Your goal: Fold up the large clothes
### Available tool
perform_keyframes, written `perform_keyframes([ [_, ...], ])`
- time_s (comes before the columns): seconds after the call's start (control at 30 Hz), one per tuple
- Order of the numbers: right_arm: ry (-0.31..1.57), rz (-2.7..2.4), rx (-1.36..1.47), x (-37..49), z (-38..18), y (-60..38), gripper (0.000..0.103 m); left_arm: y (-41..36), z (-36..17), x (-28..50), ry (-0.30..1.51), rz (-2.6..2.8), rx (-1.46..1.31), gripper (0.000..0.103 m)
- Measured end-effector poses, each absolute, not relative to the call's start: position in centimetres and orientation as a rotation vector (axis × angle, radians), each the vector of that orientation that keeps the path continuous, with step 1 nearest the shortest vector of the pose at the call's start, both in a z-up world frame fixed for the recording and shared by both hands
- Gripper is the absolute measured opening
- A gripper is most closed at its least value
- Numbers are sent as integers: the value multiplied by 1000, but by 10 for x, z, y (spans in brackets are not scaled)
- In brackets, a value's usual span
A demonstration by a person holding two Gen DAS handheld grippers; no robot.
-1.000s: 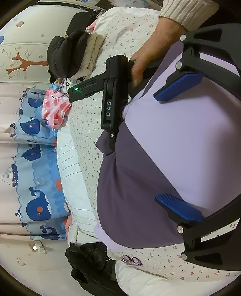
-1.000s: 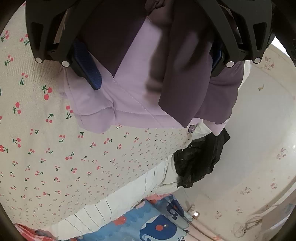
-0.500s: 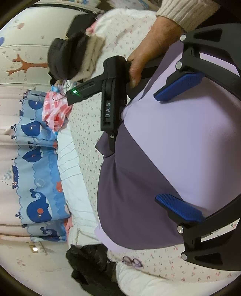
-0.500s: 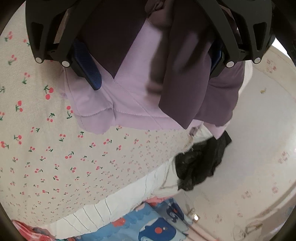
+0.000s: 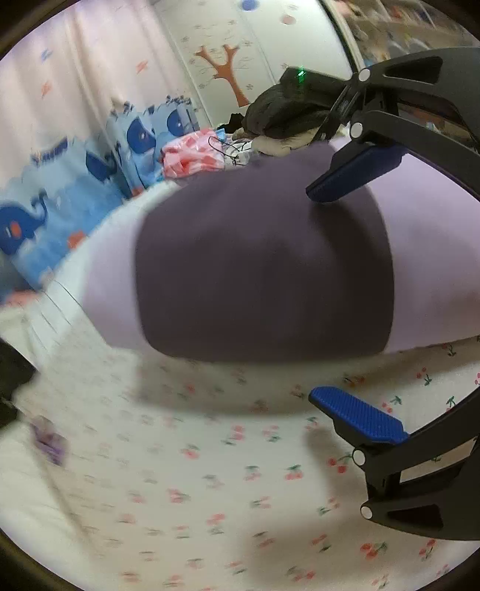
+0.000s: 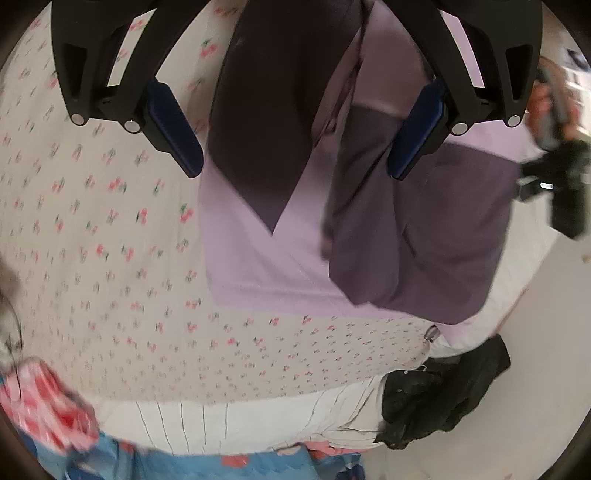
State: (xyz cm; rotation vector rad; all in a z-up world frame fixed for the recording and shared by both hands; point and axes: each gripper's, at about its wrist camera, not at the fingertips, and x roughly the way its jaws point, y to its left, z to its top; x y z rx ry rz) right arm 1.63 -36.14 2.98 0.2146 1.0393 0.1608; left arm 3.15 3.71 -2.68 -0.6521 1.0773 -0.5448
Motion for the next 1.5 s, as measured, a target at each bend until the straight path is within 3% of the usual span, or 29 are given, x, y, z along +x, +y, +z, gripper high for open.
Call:
perform_keyframes([
  [0.2,1061,145,346,-1,11,-379,96,13,-47,39,1126,-644,-695,98],
  [0.33,1018,199,592,-4,-29,-385,97,-5,-38,39,1107,-664,-644,98],
  [0.43,929,259,752,-9,-47,-387,97,-18,-8,26,1006,-687,-527,97],
  [0.63,801,464,861,18,-24,-335,97,16,73,2,737,-628,-359,97],
  [0.77,820,530,815,55,-17,-267,97,75,87,10,720,-483,-300,97],
  [0.9,955,429,671,79,-63,-217,97,123,14,56,959,-313,-340,98],
  [0.97,991,423,674,82,-62,-222,97,136,-12,61,982,-295,-383,98],
  [1.07,990,375,521,74,-26,-221,97,136,-4,54,947,-297,-350,98],
  [1.2,766,354,378,65,47,-205,97,136,1,56,945,-268,-375,98],
  [1.27,749,366,290,79,68,-181,97,140,-1,54,943,-264,-369,98],
  [1.4,969,232,112,130,0,-147,97,136,-2,51,941,-257,-363,98],
  [1.43,1017,260,200,137,-33,-156,97,134,-1,51,945,-253,-355,98],
  [1.5,1031,268,314,136,-42,-170,97,128,3,50,942,-244,-306,98],
])
